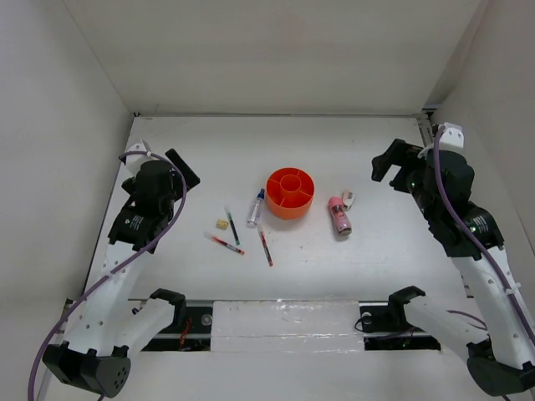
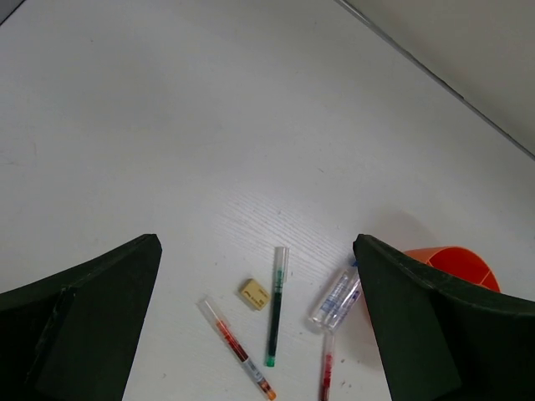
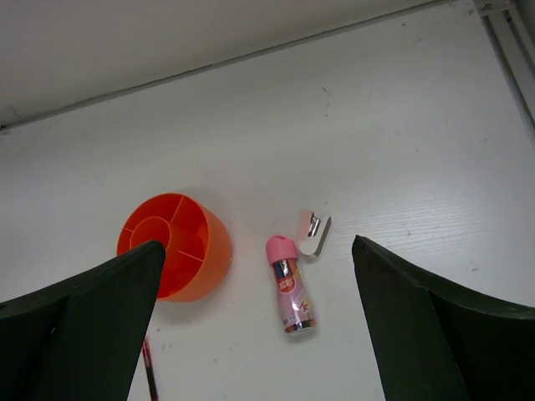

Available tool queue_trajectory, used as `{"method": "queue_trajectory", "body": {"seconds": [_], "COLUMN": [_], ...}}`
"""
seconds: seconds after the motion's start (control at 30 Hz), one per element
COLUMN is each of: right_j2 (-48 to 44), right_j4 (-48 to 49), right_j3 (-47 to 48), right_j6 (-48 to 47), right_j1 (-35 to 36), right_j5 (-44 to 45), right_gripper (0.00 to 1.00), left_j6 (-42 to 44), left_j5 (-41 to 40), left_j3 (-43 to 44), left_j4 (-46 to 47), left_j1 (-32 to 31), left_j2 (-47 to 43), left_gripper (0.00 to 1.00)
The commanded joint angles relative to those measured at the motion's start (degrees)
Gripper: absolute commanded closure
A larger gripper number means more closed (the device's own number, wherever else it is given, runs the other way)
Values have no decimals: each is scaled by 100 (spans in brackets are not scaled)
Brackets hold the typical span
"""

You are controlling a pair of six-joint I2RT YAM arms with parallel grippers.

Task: Sort the stationery into containers
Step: Pick up the stationery from the center of the board.

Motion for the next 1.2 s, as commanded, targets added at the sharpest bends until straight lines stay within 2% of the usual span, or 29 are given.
{"method": "queue_trajectory", "body": {"seconds": [0.0, 0.27, 0.4, 0.73, 1.17], "right_j2": [-23, 810, 1101, 1707, 2921], "right_j4": [280, -134, -134, 385, 1114], "right_j3": [-51, 1, -288, -1299, -1905], "right_j6": [-212, -213, -213, 243, 244], "right_j1": [38, 38, 38, 161, 381], "right_j5": [-344, -397, -511, -1196, -1004], "right_gripper": [0, 0, 0, 6, 9], "left_j6": [-48, -48, 5, 5, 111], "left_j5": [-136, -32, 31, 144, 198], "left_j3": [-21, -74, -74, -74, -74], "left_j4": [35, 88, 88, 140, 140], "left_j1": [19, 19, 19, 19, 19], "left_j2": [-60, -60, -8, -7, -60], "left_gripper": [0, 0, 0, 0, 0]}}
